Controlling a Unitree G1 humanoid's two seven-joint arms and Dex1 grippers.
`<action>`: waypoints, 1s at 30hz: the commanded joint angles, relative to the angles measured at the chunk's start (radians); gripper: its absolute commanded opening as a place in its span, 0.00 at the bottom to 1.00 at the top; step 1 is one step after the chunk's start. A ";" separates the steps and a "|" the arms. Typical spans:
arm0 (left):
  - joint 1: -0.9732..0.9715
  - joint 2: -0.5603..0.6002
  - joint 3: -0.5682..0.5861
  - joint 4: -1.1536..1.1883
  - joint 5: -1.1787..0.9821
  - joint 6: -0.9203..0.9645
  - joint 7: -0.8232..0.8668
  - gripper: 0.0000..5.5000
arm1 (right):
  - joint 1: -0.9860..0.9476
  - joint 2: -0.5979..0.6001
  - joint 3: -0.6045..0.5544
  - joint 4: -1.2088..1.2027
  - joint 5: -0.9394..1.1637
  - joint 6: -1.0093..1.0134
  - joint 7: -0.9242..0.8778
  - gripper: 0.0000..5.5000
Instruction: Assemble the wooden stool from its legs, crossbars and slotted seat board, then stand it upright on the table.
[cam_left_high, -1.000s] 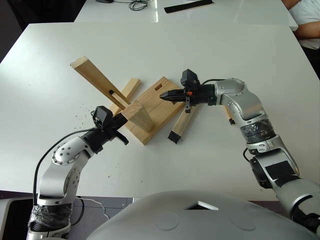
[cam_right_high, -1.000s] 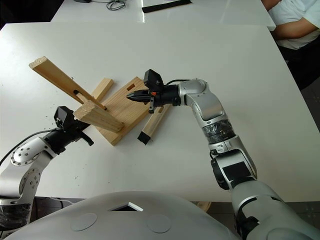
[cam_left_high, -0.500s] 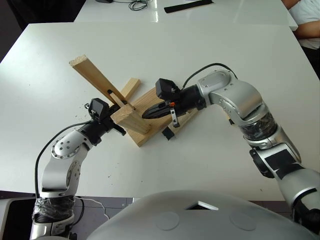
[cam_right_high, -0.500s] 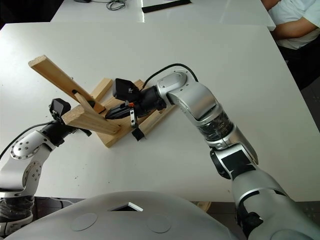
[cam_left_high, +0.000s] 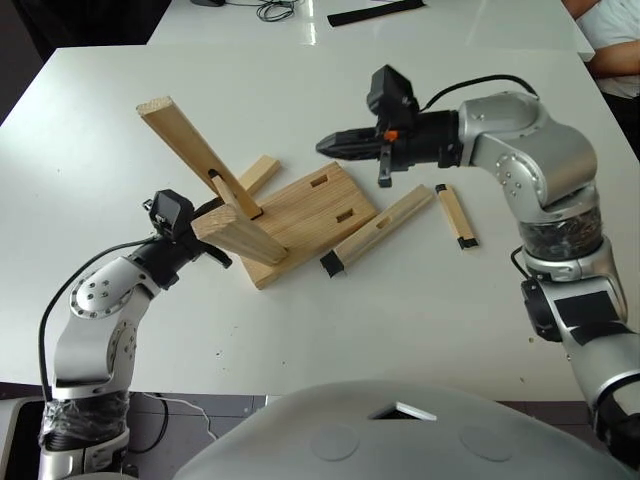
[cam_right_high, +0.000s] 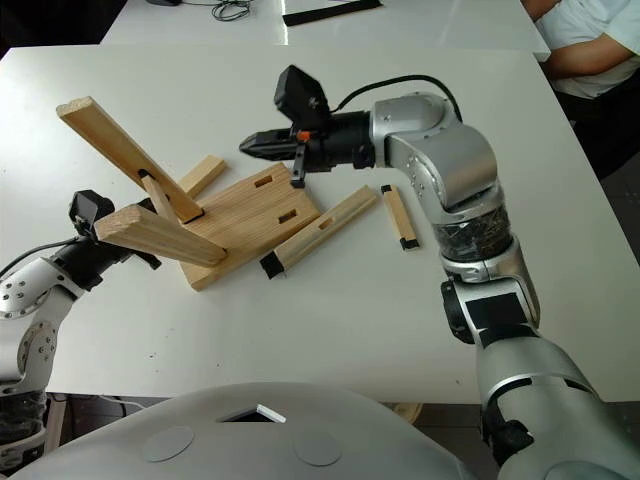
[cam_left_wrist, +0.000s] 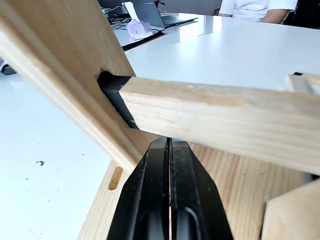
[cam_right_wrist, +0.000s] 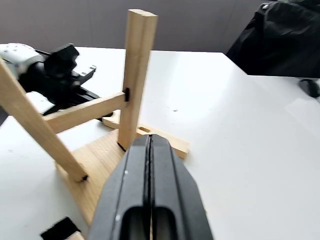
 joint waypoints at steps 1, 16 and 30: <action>0.033 -0.011 0.075 -0.099 -0.138 0.076 0.015 0.00 | 0.048 -0.059 0.036 0.276 -0.171 -0.272 -0.046 0.00; 0.310 0.065 -0.073 -0.072 0.073 0.124 -0.024 0.00 | 0.250 0.005 0.099 0.356 -0.320 -0.418 -0.127 0.00; 0.193 -0.045 -0.231 0.005 0.200 0.066 0.070 0.00 | 0.004 0.141 0.209 0.684 -0.361 -0.437 0.142 0.00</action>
